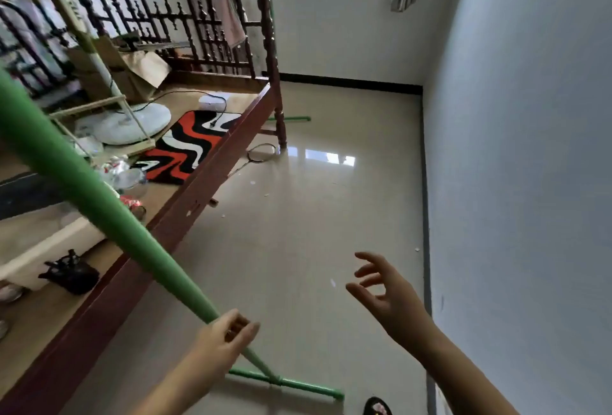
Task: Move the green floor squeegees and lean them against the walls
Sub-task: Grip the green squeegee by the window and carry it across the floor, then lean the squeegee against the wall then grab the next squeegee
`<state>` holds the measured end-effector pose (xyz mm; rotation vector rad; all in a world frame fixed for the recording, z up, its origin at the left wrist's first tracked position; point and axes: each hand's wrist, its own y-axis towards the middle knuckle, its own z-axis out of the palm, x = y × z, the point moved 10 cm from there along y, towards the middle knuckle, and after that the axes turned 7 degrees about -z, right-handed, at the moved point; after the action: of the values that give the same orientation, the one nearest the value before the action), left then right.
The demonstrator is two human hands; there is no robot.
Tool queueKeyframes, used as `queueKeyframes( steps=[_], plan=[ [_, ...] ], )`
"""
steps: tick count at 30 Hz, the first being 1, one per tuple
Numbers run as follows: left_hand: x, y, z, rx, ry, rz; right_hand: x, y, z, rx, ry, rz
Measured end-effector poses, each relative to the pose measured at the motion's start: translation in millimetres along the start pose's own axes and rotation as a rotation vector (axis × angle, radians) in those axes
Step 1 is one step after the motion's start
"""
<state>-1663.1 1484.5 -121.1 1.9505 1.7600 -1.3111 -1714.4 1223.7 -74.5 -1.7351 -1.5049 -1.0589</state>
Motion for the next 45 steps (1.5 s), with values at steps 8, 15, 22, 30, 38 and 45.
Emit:
queueKeyframes(
  steps=[8,15,22,30,38,45],
  plan=[
    [-64.2,70.3,54.8,0.012,-0.222,0.146,-114.9,-46.4,-68.3,-0.204,0.136,0.326],
    [-123.6,144.3,93.1,-0.08,-0.329,0.112,-168.6,0.3,-137.3,-0.364,0.204,0.457],
    [-199.5,242.2,112.3,-0.062,-0.347,0.113,-203.5,106.3,-195.7,-0.399,0.25,0.483],
    [-244.3,387.2,106.5,-0.086,-0.374,0.05,-258.7,249.5,-227.9,-0.415,0.251,0.519],
    [-337.0,603.3,39.0,-0.073,-0.382,0.108,-274.4,481.6,-266.0,-0.478,0.228,0.46],
    [-407.1,748.9,29.4,-0.006,-0.339,0.119,-296.5,636.8,-308.5,-0.483,0.229,0.469]
  ],
)
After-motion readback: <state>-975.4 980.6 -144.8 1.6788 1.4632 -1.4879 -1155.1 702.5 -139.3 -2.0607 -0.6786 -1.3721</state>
